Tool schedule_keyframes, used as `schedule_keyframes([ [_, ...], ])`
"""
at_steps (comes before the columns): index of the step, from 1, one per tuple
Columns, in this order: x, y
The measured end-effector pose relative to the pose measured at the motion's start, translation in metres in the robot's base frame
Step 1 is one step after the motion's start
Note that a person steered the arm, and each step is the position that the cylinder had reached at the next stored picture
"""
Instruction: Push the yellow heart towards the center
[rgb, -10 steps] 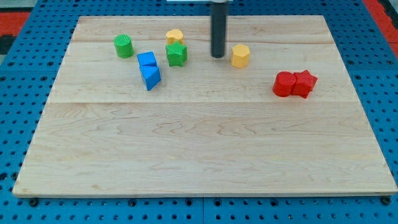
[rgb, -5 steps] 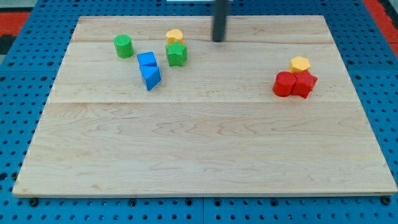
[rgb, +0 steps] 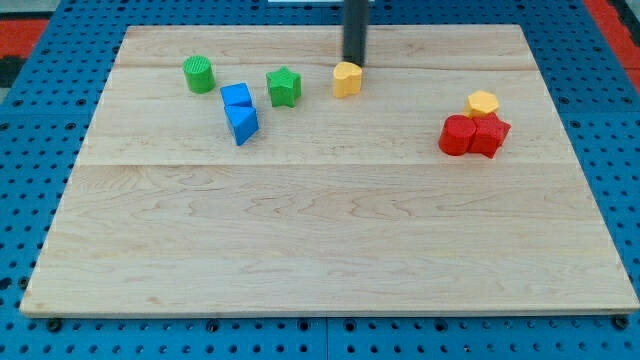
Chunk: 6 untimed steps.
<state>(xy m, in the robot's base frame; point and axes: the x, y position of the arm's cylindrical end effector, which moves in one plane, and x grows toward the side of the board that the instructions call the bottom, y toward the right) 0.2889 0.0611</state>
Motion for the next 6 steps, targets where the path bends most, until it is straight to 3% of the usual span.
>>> schedule_keyframes([
  [2,-0.010,-0.073],
  [3,0.030,-0.059],
  [4,0.045,-0.015],
  [5,0.031,0.013],
  [6,0.018,-0.069],
])
